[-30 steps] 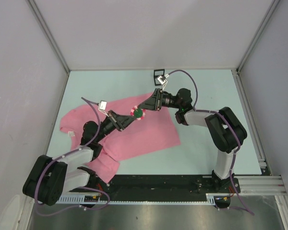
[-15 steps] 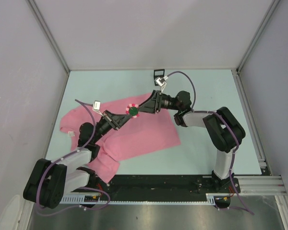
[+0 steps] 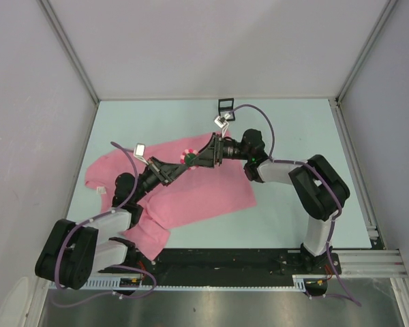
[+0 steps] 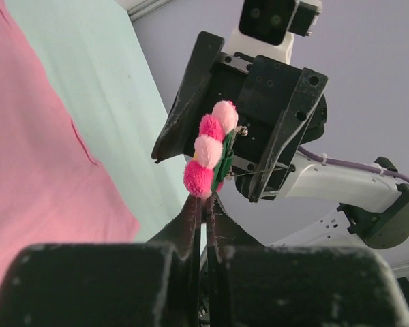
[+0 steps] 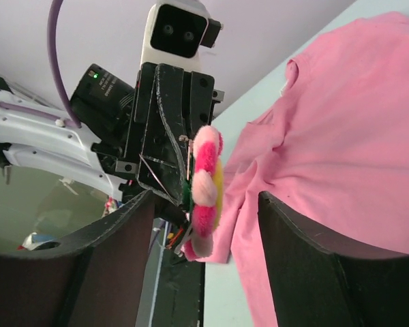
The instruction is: Remove the brooch from the garment
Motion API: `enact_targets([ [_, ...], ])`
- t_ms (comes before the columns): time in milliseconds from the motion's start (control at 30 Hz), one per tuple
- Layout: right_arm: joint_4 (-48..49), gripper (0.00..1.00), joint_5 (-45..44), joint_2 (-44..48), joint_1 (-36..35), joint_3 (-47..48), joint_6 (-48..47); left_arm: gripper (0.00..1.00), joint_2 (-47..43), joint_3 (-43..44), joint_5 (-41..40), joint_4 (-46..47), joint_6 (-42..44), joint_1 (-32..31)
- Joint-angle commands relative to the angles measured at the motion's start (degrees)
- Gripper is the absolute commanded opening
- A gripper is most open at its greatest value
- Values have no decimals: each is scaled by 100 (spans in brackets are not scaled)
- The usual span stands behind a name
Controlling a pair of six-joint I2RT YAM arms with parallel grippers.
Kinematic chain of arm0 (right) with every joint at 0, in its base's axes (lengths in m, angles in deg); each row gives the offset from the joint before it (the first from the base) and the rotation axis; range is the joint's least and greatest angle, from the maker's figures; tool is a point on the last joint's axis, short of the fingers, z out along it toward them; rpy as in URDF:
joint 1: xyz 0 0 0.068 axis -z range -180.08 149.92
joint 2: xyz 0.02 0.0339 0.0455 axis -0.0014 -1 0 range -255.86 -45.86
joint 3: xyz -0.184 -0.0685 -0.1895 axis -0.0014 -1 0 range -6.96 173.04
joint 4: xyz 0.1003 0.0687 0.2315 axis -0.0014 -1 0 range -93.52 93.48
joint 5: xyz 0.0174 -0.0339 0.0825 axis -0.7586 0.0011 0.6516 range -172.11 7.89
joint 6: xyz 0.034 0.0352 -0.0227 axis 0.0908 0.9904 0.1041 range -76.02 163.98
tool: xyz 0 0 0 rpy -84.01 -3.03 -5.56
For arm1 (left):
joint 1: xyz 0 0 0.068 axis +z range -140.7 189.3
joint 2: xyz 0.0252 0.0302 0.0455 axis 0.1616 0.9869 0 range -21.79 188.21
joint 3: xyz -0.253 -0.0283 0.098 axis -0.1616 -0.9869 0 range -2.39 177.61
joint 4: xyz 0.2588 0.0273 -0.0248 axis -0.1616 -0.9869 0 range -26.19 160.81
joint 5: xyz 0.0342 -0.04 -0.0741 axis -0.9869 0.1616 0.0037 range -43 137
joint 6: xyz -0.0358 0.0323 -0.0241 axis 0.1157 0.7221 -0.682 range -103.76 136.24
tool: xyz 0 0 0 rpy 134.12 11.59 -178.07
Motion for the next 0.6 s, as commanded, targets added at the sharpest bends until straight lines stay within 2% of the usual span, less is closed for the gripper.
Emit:
enact_targets([
  [0,-634,63,-221,417,-94,172,-743,0,-170,17,-101,-178,-157,32],
  [400,-714,55,-336,408,-200,225,-770,0,-899,166,-365,-1505,501,23],
  [567,-609,55,-274,417,-208,216,-717,0,-1049,245,-400,-1883,739,23],
])
